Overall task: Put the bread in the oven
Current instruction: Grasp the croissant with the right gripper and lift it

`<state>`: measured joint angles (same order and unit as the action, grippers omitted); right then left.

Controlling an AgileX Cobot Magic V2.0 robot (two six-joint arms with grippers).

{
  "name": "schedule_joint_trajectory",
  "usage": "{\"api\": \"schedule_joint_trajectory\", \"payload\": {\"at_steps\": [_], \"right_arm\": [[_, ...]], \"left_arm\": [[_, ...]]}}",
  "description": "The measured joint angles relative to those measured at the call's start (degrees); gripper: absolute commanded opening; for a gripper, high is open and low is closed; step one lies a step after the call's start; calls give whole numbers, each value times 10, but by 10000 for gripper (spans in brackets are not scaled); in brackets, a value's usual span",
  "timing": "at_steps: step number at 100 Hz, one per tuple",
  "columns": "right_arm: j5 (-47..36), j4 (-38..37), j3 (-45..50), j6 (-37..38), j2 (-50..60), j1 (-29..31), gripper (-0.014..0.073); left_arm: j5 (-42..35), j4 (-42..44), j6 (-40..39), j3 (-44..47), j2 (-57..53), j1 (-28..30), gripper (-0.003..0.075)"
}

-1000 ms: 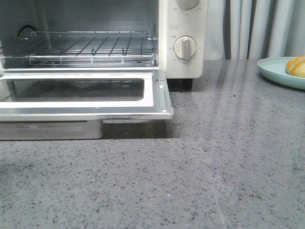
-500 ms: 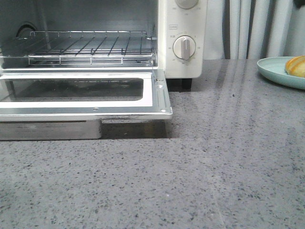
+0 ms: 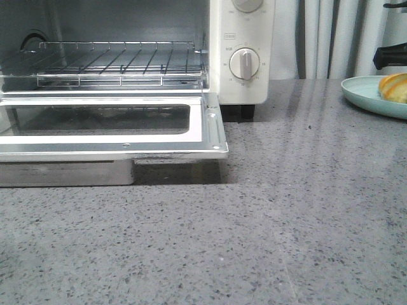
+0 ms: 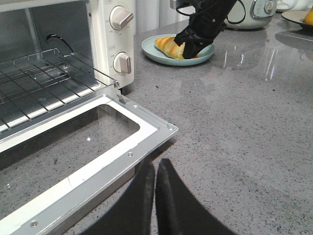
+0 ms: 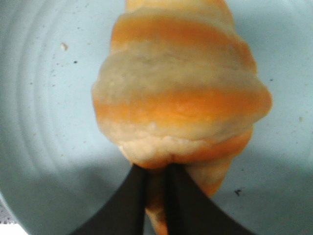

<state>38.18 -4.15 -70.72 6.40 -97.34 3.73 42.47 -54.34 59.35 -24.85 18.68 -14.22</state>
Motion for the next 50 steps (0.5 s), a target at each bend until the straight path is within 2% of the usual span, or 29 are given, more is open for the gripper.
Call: {"api": "schedule_joint_trajectory", "payload": {"at_steps": [17, 28, 40, 50], "right_arm": [[-22, 1, 3, 3, 10, 0, -57], [-66, 2, 11, 0, 62, -15, -57], [-149, -2, 11, -16, 172, -67, -57], [-227, -14, 9, -22, 262, -145, -57]], "left_arm": [[-3, 0, 0, 0, 0, 0, -22], [-4, 0, 0, 0, 0, 0, -22], [-14, 0, 0, 0, 0, 0, -22], [-22, 0, 0, 0, 0, 0, -22]]}}
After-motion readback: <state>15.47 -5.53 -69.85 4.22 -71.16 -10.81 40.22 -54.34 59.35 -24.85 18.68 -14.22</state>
